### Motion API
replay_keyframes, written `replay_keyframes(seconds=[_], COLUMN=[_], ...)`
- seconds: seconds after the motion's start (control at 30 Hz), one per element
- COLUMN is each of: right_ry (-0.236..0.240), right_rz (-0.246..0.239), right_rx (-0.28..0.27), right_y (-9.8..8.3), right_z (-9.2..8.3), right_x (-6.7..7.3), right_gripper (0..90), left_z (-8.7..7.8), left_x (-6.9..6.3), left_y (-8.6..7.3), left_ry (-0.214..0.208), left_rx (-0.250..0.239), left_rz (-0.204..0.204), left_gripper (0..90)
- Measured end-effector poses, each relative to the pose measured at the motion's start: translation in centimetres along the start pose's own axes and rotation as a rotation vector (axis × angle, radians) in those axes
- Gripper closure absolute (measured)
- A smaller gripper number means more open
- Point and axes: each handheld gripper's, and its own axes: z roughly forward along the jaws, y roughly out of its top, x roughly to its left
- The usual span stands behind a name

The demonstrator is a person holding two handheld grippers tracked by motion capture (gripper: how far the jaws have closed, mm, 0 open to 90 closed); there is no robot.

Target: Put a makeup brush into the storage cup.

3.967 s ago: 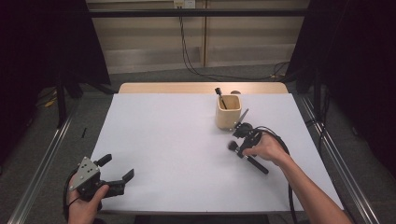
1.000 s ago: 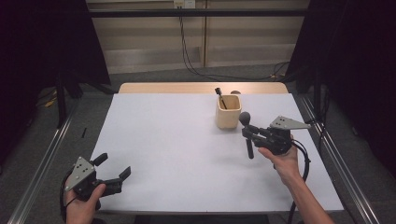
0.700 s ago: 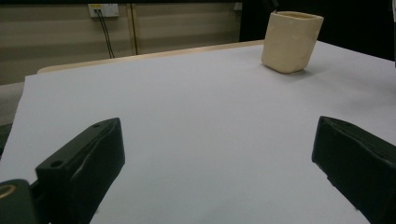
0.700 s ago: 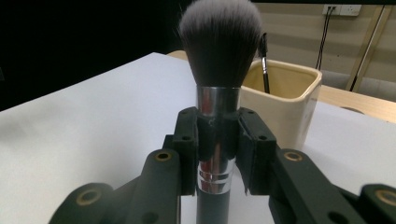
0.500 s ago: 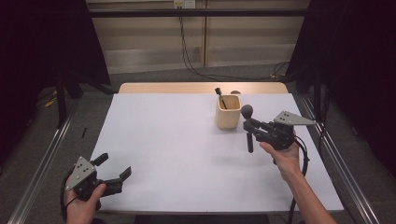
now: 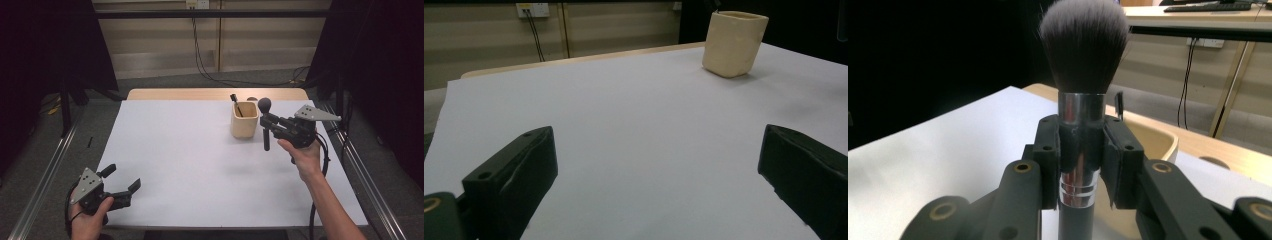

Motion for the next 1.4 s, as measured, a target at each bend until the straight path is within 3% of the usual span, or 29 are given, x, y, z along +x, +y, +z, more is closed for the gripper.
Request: replay_keyframes(seconds=[0.73,1.4], right_ry=[-0.016,-0.037], right_rz=[-0.039,-0.059], right_rx=[-0.049,-0.055], right_y=[3.9,5.5], right_z=[2.5,5.9], right_x=[-0.3,-1.2], right_gripper=[71.8,71.8], left_z=[0.0,0.1], left_x=[-0.1,-0.1], left_y=[0.1,0.0], left_ry=[-0.009,-0.012], left_rx=[-0.006,-0.004], left_rz=[0.002,0.002], left_gripper=[2.7,2.7])
